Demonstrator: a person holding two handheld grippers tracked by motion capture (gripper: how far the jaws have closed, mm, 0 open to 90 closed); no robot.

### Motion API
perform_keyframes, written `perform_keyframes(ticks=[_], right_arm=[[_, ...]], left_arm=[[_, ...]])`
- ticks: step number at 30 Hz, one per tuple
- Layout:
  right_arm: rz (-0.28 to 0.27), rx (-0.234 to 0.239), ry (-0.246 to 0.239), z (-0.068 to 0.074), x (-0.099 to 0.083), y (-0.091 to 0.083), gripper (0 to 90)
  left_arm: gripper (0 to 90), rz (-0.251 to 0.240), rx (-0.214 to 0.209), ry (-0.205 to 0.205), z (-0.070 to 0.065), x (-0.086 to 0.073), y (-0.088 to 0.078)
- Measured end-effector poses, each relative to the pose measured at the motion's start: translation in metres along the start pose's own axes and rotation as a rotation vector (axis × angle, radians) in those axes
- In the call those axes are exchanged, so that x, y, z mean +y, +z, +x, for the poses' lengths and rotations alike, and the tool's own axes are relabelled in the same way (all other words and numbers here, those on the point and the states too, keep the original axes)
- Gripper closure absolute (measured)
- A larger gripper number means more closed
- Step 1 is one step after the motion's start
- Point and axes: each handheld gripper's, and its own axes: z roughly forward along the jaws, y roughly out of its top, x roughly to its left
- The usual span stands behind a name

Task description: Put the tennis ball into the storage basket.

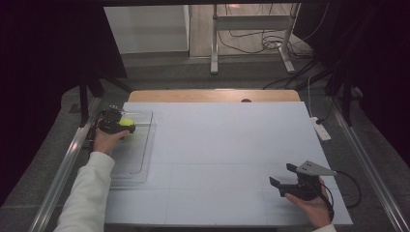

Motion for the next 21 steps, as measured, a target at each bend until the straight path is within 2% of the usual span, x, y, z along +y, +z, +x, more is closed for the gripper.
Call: perform_keyframes(ticks=[6,12,14,21], right_arm=[[0.000,-0.002,0.002,0.000,0.000,0.000,11.9],[0.000,-0.002,0.001,0.000,0.000,0.000,11.9],[0.000,-0.002,0.001,0.000,0.000,-0.001,11.9],[-0.001,0.000,0.001,0.000,0.000,0.000,11.9]], left_arm=[[24.9,-0.002,0.004,0.003,-0.001,0.000,0.001],[20.8,-0.034,0.010,-0.010,0.001,0.001,-0.003],[19.5,-0.043,-0.004,-0.014,0.002,0.000,-0.005],[15.6,-0.107,-0.012,0.003,0.001,0.000,-0.015]])
